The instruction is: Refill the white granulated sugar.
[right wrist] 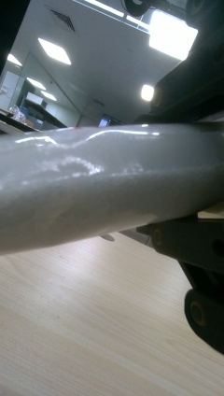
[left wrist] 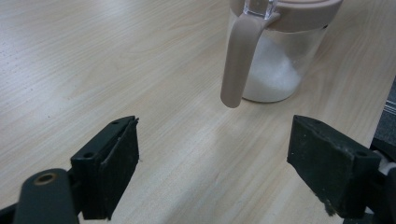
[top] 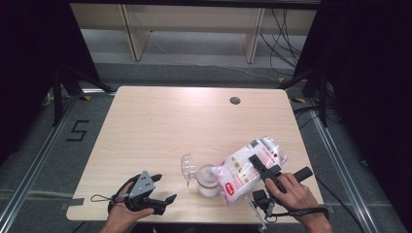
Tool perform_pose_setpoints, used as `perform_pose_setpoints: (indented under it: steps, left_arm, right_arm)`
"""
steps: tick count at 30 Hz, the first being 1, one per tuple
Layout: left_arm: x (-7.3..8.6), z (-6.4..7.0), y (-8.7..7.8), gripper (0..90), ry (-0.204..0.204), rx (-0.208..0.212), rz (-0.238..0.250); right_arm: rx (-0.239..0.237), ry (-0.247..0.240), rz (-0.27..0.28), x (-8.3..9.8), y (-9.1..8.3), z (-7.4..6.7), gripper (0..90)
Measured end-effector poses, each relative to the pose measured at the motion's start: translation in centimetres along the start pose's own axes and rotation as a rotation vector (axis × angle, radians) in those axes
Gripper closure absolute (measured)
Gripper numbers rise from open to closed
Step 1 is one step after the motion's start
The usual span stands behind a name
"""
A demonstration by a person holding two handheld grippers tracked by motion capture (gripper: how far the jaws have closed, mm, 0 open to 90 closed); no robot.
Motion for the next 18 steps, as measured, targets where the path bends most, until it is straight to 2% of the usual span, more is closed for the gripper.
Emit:
perform_pose_setpoints:
  steps: [1, 2, 3, 5, 18]
  left_arm:
    - [-0.05, -0.09, -0.01, 16.2, 0.015, 0.001, 0.000]
    - [-0.04, -0.08, 0.00, 16.3, 0.012, 0.001, 0.000]
    - [-0.04, -0.08, -0.01, 16.2, 0.013, 0.001, 0.000]
    - [-0.04, -0.07, -0.01, 16.2, 0.013, 0.001, 0.000]
    - [-0.03, -0.03, 0.02, 16.2, 0.009, 0.005, 0.000]
  right_arm:
    - [-0.008, 0.007, -0.005, 0.02, -0.03, -0.09, 69.2]
    - [-0.009, 0.021, -0.013, 0.05, -0.10, -0.20, 69.2]
    - [-0.018, 0.016, -0.017, 0.06, -0.14, -0.18, 69.2]
    - [-0.005, 0.002, -0.008, 0.01, -0.06, -0.02, 69.2]
    - [0.021, 0.007, -0.020, 0.14, -0.45, 0.24, 69.2]
Point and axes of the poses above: each handheld gripper's, and its own axes: y roughly forward along the jaws, x roughly out of its underside, z roughly to its right, the point moved 6 cm from there along y, roughly forward along the jaws, and after that the axes turned 8 degrees about -y, right-handed, at the moved point
